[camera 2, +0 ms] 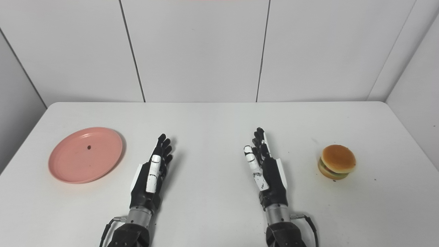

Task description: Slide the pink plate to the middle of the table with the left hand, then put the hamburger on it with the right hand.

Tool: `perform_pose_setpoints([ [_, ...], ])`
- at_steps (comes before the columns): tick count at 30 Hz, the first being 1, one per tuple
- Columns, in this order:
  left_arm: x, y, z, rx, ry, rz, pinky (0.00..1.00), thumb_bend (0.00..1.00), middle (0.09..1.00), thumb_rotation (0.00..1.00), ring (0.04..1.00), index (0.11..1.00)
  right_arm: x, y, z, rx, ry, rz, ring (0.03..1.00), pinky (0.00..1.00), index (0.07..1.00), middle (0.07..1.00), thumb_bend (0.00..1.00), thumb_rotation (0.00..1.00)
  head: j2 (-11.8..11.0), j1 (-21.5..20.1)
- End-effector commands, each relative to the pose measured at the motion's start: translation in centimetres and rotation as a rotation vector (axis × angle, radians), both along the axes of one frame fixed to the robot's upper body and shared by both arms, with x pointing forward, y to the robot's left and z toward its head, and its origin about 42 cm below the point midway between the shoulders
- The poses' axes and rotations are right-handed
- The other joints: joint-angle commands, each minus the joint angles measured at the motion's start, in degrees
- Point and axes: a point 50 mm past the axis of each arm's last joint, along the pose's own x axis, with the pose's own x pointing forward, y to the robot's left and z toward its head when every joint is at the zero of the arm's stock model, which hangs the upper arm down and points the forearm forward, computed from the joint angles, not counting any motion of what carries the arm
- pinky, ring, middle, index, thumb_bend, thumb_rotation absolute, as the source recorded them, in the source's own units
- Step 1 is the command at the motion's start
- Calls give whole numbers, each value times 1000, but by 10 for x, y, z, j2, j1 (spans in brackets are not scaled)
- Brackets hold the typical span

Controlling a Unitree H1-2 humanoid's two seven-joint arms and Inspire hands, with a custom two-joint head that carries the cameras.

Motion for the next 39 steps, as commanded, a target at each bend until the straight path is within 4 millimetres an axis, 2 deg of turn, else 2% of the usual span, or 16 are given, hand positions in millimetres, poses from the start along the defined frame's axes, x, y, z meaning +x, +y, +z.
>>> perform_pose_setpoints([
  [1,-10,7,-19,4,35,3,1000,643,1000,1000,1000,1000,2,2,11,5,-61,-4,1000,1000,1000,1000,554,781,0,0],
  [18,-14,7,-18,-16,35,-10,1000,646,1000,1000,1000,1000,-1,1,11,-7,-58,-3,1000,1000,1000,1000,555,792,-8,3],
  [22,-14,7,-19,-20,31,-7,1000,644,1000,1000,1000,1000,-2,1,12,-1,-59,-5,1000,1000,1000,1000,577,792,-3,4],
  [34,-19,7,-18,-30,36,-11,1000,645,1000,1000,1000,1000,-8,1,13,7,-63,4,1000,1000,1000,1000,541,798,-4,9],
  [39,-20,6,-16,-28,35,-12,1000,640,1000,1000,1000,1000,-10,0,14,-2,-56,-2,1000,1000,1000,1000,573,782,-4,14],
])
